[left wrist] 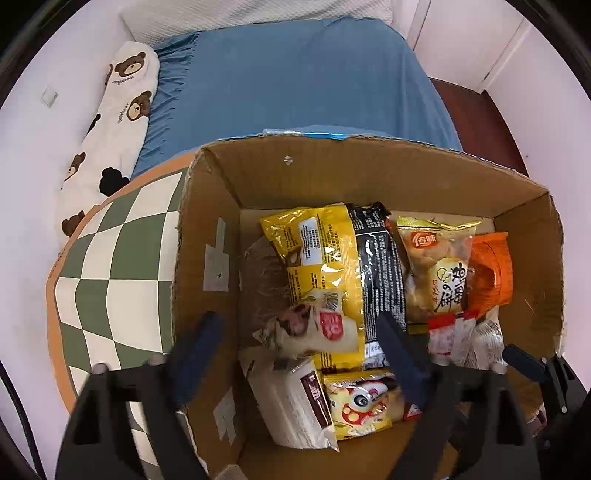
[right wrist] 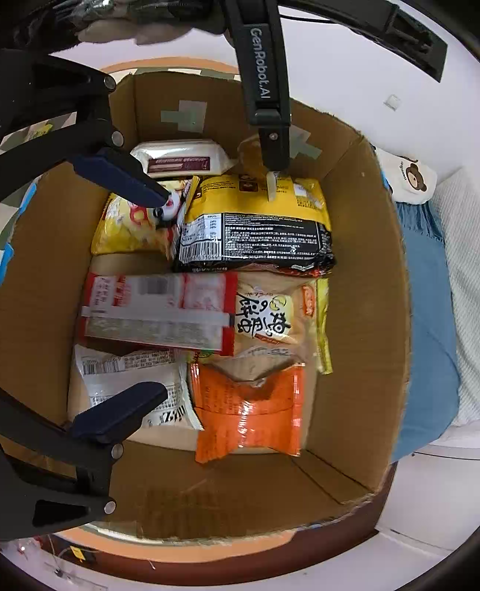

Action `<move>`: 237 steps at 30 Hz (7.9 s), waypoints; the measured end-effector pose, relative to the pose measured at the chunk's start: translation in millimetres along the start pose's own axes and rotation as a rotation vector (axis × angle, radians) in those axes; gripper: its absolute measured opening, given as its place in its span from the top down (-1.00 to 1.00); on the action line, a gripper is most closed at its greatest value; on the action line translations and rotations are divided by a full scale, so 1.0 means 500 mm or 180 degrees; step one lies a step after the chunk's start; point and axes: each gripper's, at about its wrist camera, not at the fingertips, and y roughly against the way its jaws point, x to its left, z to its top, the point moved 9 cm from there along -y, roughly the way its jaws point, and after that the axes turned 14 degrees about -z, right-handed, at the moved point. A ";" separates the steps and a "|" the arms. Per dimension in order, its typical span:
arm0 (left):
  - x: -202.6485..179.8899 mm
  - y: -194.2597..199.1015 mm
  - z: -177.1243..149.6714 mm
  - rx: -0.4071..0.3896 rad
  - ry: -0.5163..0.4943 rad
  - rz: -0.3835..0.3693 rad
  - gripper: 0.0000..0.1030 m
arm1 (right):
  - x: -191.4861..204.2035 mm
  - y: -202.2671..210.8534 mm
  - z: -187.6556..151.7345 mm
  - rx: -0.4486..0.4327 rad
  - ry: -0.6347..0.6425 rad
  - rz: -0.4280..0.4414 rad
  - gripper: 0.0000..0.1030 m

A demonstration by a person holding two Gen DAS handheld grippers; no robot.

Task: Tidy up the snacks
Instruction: 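Carry both packets into the box and open both tools, then grasp the orange packet with right tool while left tool grasps green candy bag, then carry both bags into the box and open both tools, then grasp the dark red packet with right tool while left tool grasps red triangular packet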

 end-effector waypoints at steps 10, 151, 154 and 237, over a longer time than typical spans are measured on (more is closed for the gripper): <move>-0.022 0.027 -0.027 -0.0158 0.0001 -0.0149 -0.98 | -0.050 0.013 -0.010 -0.0053 -0.0142 -0.0151 -0.89; -0.160 0.165 -0.150 -0.0555 -0.0150 -0.0880 0.03 | -0.083 0.265 -0.121 -0.0812 -0.0259 0.0077 -0.13; -0.138 0.126 -0.075 -0.0426 -0.0109 -0.0789 0.03 | -0.115 0.229 -0.034 -0.0755 -0.0252 -0.0104 -0.13; 0.075 0.186 -0.469 -0.0807 0.0588 0.0210 -0.78 | 0.068 0.194 -0.298 -0.0567 -0.0131 0.0152 -0.90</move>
